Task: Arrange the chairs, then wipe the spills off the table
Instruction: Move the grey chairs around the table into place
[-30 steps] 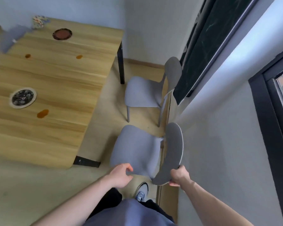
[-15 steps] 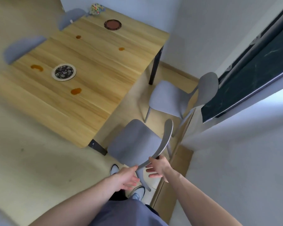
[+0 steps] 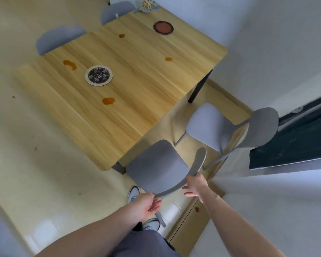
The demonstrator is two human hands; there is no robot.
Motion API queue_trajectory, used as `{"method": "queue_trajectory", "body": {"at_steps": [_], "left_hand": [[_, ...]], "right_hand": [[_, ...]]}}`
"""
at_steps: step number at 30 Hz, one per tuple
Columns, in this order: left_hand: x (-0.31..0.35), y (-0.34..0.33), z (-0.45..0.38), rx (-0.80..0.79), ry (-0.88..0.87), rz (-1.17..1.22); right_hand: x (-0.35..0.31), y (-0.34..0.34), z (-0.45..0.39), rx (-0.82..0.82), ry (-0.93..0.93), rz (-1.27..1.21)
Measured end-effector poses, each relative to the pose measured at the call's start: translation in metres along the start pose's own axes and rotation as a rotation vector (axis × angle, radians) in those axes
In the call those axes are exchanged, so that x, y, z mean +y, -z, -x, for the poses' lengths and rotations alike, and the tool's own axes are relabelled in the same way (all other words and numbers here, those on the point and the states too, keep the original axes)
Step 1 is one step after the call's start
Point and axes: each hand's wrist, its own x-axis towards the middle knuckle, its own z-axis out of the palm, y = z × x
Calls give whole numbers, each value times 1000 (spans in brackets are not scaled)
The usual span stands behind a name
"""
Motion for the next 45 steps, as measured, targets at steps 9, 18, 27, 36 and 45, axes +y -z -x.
{"method": "queue_trajectory", "body": {"at_steps": [9, 18, 27, 36, 45], "left_hand": [[68, 21, -17, 62, -13, 129], [137, 52, -22, 12, -97, 143], [164, 67, -34, -21, -37, 313], [153, 45, -33, -48, -53, 285], [129, 13, -43, 71, -141, 358]], "right_hand": [[-56, -40, -11, 21, 30, -72], [-131, -84, -12, -67, 34, -44], [-166, -97, -31, 50, -38, -18], [-159, -75, -52, -12, 35, -107], [-159, -50, -71, -145, 60, -180]]}}
